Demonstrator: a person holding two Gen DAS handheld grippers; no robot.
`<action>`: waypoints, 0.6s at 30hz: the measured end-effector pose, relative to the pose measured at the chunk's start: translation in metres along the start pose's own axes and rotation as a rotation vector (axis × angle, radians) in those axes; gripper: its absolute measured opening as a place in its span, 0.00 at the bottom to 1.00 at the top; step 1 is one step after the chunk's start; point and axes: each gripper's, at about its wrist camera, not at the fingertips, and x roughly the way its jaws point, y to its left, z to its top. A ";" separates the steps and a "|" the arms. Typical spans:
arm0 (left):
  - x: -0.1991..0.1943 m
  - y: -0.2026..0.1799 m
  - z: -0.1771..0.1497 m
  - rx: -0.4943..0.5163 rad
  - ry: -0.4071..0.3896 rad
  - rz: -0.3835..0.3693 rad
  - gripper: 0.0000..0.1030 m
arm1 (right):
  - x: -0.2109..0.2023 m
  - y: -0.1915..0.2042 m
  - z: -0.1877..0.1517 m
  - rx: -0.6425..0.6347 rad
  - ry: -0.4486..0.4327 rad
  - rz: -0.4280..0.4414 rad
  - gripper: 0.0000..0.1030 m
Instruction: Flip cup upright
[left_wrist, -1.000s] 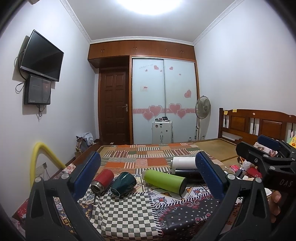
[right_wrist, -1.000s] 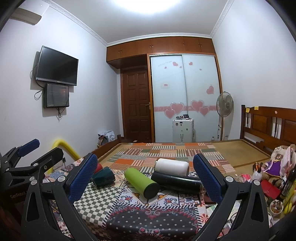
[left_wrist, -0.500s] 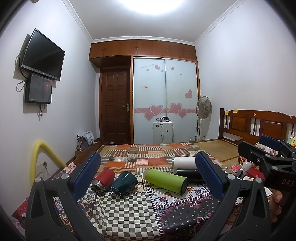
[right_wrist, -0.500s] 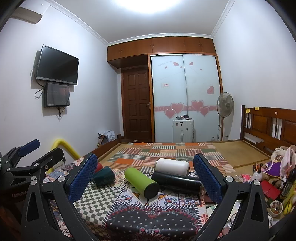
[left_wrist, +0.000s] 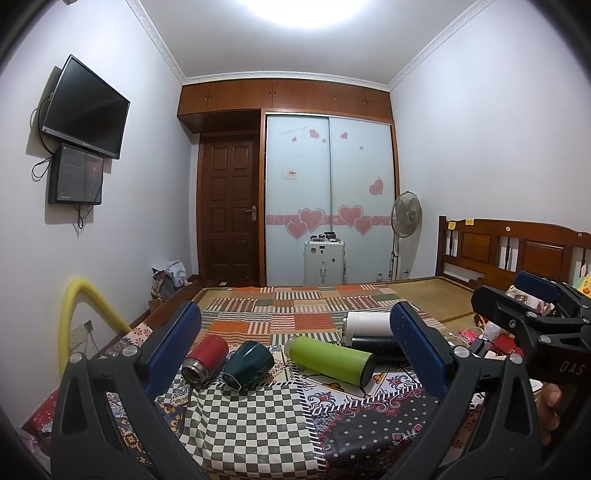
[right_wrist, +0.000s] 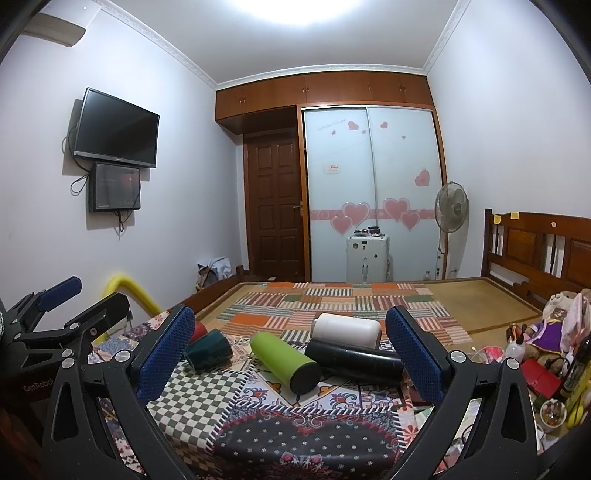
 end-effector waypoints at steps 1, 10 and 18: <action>0.000 0.000 0.000 0.000 0.000 0.000 1.00 | 0.000 0.000 0.000 0.000 0.000 0.000 1.00; 0.001 0.000 -0.001 -0.001 -0.001 0.002 1.00 | 0.003 0.002 -0.001 -0.001 0.008 0.009 1.00; 0.009 0.006 -0.008 -0.007 0.013 0.002 1.00 | 0.011 0.006 -0.004 -0.015 0.028 0.017 1.00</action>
